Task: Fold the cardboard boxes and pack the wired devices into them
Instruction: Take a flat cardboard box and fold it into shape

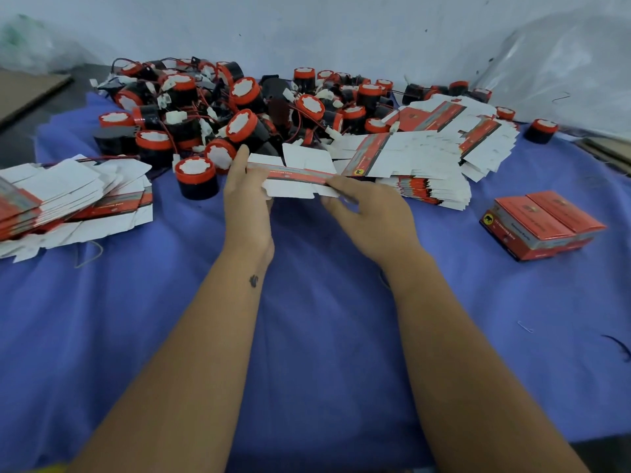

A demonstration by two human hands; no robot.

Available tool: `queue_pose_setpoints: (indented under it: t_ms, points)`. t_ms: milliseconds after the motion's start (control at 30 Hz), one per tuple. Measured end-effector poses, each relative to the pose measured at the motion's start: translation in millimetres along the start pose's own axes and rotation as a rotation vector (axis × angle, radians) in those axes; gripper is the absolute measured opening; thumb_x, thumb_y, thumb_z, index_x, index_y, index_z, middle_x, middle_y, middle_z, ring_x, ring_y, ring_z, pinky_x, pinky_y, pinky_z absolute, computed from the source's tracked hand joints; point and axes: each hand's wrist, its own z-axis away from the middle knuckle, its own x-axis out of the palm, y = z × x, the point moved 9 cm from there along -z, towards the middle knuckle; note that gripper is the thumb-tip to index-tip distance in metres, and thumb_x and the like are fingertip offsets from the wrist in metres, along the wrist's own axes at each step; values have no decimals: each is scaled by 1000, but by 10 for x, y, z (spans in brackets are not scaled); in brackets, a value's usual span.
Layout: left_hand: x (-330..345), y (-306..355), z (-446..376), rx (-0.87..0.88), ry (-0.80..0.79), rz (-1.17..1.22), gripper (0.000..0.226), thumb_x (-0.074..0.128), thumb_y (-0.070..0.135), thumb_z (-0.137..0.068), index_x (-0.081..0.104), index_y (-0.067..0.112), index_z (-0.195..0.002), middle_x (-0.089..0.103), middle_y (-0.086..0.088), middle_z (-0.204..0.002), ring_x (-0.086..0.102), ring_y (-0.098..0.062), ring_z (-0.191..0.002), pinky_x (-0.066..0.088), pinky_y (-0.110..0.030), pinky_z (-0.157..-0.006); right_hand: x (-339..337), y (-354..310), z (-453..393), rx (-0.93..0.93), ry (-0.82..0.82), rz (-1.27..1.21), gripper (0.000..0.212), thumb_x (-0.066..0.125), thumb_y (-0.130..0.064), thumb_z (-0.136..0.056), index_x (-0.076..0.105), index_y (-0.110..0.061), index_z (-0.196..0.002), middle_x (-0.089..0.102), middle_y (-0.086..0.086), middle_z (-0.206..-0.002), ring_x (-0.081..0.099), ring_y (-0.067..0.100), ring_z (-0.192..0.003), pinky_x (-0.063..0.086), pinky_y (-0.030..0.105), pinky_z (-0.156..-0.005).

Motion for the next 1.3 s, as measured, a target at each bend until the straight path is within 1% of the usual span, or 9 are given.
queue_pose_setpoints:
  t_ms: [100,233,367,467,667,733,867,1100,1300]
  points:
    - [39,42,7,16,-59,147,50,37,7,-102,36,16,-151,53,5,-139,55,-11,-125,51,-26,-98,83,-7,13,-8,-72,56,32,46,-46,-100,65,-33,-123,62,-4,-72,55,21,-76,41,35,-62]
    - [123,107,48,33,-131,190,46,47,28,-103,48,11,-146,63,-4,-129,58,-20,-121,48,-33,-102,30,-26,10,23,-2,101,34,39,-42,-103,63,-32,-124,52,-8,-66,52,20,-74,41,36,-61]
    - [373,179,219,300,-368,-338,90,48,62,-86,14,21,-159,2,3,-167,4,-7,-152,14,-27,-124,-186,166,34,215,249,-193,36,39,-40,-104,68,-21,-113,49,-12,-64,42,6,-63,31,28,-56]
    - [575,45,371,461,-539,-752,112,73,54,-75,2,26,-157,-5,6,-167,-8,-5,-151,5,-28,-123,-303,387,77,386,429,-564,42,45,-31,-103,64,5,-92,54,10,-69,44,11,-67,34,30,-63]
    - [618,212,413,655,-510,-673,70,74,23,-86,37,20,-146,45,10,-142,40,-2,-132,35,-22,-111,-219,406,63,411,435,-945,42,50,-24,-96,60,12,-78,55,19,-73,51,28,-70,43,38,-67]
    - [550,225,384,507,-490,-459,50,70,23,-90,45,28,-134,56,21,-129,51,1,-123,45,-22,-101,-178,288,7,346,331,-1007,48,41,-39,-95,70,-2,-102,69,13,-95,64,22,-84,50,34,-78]
    - [486,223,335,344,-462,-337,39,73,23,-84,54,33,-116,66,26,-108,60,4,-107,49,-15,-85,-83,27,-31,183,140,-1012,57,45,-39,-93,44,-16,-144,55,1,-141,52,12,-128,44,32,-107]
    - [469,110,277,251,-402,-318,61,80,26,-78,46,34,-128,62,13,-124,59,1,-114,53,-24,-94,16,47,8,312,147,-1045,31,59,-23,-97,59,-8,-124,67,9,-120,65,15,-108,55,32,-92]
    - [509,198,318,319,-420,-295,61,77,18,-79,45,29,-129,62,8,-125,60,-6,-116,54,-32,-95,29,71,-8,331,180,-1156,38,67,-16,-91,52,-6,-125,68,8,-119,66,17,-107,54,24,-79]
